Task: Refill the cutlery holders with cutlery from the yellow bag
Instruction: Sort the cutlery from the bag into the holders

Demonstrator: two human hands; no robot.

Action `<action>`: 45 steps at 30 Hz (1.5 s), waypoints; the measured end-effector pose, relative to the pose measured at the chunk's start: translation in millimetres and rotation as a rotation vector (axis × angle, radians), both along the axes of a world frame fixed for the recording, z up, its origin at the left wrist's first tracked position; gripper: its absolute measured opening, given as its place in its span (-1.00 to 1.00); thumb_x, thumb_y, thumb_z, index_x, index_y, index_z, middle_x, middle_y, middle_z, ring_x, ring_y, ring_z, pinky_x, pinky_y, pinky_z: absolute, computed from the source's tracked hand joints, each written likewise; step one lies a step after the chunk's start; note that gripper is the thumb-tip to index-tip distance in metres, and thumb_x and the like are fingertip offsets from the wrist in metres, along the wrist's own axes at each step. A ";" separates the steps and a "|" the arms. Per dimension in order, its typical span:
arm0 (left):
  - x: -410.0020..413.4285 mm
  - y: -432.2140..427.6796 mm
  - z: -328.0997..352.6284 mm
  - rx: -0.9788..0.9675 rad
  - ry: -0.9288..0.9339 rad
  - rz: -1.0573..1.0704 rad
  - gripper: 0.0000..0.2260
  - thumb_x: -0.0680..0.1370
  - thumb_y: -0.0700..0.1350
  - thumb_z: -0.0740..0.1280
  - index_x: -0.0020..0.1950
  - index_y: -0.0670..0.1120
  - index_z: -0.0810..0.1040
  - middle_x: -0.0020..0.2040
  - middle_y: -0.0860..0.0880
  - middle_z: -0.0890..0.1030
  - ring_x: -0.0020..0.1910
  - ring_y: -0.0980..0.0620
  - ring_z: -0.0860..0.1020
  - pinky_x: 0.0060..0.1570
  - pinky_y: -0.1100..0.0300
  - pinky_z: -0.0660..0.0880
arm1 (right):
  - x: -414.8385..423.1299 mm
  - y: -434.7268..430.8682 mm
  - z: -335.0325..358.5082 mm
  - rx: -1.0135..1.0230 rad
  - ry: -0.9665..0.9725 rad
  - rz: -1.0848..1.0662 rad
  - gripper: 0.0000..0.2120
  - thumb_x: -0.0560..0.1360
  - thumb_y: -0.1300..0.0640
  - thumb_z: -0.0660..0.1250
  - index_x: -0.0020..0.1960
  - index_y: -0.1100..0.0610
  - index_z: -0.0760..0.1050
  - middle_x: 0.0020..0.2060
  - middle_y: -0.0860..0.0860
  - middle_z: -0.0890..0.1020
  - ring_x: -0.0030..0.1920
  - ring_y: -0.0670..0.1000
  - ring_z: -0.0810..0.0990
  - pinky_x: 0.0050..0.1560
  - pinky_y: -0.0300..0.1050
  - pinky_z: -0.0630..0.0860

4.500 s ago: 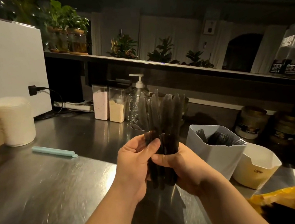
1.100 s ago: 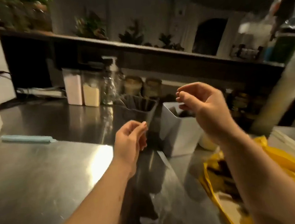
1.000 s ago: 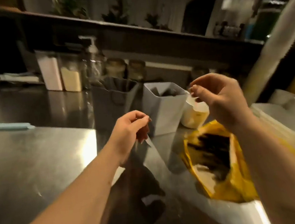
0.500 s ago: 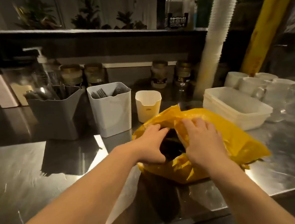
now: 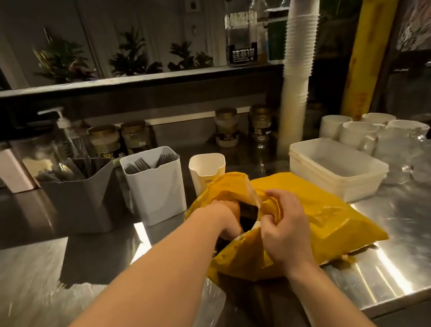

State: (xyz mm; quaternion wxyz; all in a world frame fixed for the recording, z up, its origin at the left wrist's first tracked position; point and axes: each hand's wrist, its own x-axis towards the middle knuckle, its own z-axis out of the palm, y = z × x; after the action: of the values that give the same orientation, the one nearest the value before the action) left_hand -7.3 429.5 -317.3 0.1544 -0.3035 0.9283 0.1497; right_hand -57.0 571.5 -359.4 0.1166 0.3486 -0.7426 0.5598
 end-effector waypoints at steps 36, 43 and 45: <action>-9.1 21.7 -11.5 -0.460 0.006 -0.264 -0.37 0.67 -0.06 0.30 0.64 0.03 0.03 0.55 -0.08 0.33 0.43 -0.18 0.43 0.37 -0.10 0.46 | -7.7 9.4 11.0 -0.094 -0.244 0.010 -0.72 0.54 0.30 0.35 0.12 -0.04 0.49 0.04 -0.07 0.56 0.00 -0.15 0.53 -0.18 -0.42 0.45; -20.1 31.2 -8.7 -0.579 -0.038 -0.406 -0.47 0.70 0.01 0.19 0.64 0.07 0.07 0.56 -0.05 0.30 0.48 -0.18 0.35 0.43 -0.12 0.37 | -11.8 12.8 16.7 -0.154 -0.284 0.004 -0.71 0.51 0.33 0.33 0.08 -0.03 0.50 -0.01 -0.05 0.59 0.00 -0.08 0.56 -0.11 -0.34 0.49; -17.1 34.0 -6.3 -0.636 -0.075 -0.401 -0.44 0.69 -0.05 0.24 0.63 0.03 0.07 0.52 -0.07 0.36 0.42 -0.17 0.43 0.35 -0.07 0.44 | -12.9 13.7 16.7 -0.155 -0.292 -0.004 -0.72 0.51 0.32 0.34 0.09 -0.02 0.51 -0.02 -0.03 0.60 0.00 -0.06 0.57 -0.11 -0.29 0.53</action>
State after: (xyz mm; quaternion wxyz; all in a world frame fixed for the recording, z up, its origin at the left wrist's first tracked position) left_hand -24.3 463.5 -323.5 0.1124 -0.1539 0.9631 -0.1901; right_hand -70.0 585.2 -342.8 0.0350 0.2519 -0.7071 0.6598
